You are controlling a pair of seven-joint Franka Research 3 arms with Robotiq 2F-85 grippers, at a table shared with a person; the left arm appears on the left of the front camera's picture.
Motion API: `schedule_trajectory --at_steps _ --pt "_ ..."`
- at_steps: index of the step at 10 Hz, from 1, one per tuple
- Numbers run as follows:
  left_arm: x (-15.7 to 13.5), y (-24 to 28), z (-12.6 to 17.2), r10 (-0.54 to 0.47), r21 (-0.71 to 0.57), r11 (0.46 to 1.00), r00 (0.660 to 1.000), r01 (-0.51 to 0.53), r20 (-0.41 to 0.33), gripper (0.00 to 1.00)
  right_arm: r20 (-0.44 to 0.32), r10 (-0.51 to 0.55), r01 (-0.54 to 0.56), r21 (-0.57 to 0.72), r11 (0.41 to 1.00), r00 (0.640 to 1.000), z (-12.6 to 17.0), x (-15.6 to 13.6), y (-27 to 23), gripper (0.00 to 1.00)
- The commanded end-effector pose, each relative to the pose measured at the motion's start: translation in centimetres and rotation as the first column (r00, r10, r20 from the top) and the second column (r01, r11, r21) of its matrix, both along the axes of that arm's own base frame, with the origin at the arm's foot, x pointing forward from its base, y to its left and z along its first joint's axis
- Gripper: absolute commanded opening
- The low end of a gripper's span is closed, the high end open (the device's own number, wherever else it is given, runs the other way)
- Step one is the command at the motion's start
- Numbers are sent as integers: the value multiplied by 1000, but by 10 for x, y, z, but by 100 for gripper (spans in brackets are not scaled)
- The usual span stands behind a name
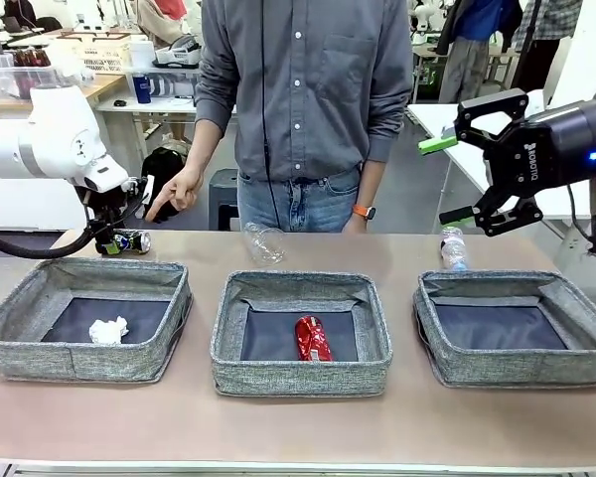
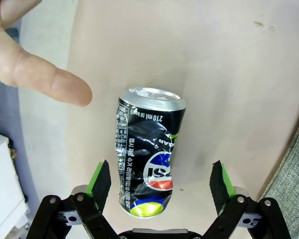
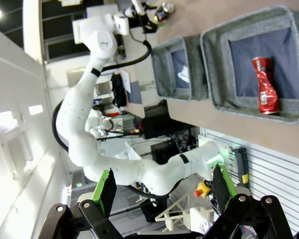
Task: Sort the waste into the appropriate baskets.
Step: Pick up the waste item pointed out by the person.
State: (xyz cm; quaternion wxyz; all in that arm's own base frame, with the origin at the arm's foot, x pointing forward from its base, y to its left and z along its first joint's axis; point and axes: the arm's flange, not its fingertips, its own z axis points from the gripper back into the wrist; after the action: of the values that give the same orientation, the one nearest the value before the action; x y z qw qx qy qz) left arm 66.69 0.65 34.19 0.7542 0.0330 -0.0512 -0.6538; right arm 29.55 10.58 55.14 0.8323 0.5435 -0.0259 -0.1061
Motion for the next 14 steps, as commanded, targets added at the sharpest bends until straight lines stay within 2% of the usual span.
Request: schedule_trajectory --at_steps 1,2,3,4,5,6,7,14 --pt "-1 0 -3 27 18 999 1000 -27 9 100 25 8 -8 26 1000 1000 0 2 3 100" --pt "-1 2 -1 54 25 998 998 -54 14 100 25 8 -8 26 1000 1000 0 2 3 100" --pt "-1 3 -2 40 46 998 999 -40 7 40 25 8 -8 26 1000 1000 0 2 3 100" --pt "-1 4 -2 32 53 998 999 -33 8 40 25 8 -8 26 1000 1000 0 2 3 100" --pt "-1 3 -3 24 55 998 1000 -24 3 0 25 8 -8 26 1000 1000 0 2 3 100" --pt "-1 3 -4 21 61 998 1000 -21 2 35 25 8 -8 26 1000 1000 0 2 3 100" --pt "-1 4 -4 20 69 997 1000 -20 2 0 25 8 -8 26 1000 1000 0 2 3 100" --pt "-2 6 -5 25 60 998 1000 -24 -4 0 25 8 -8 26 1000 1000 0 2 3 100"
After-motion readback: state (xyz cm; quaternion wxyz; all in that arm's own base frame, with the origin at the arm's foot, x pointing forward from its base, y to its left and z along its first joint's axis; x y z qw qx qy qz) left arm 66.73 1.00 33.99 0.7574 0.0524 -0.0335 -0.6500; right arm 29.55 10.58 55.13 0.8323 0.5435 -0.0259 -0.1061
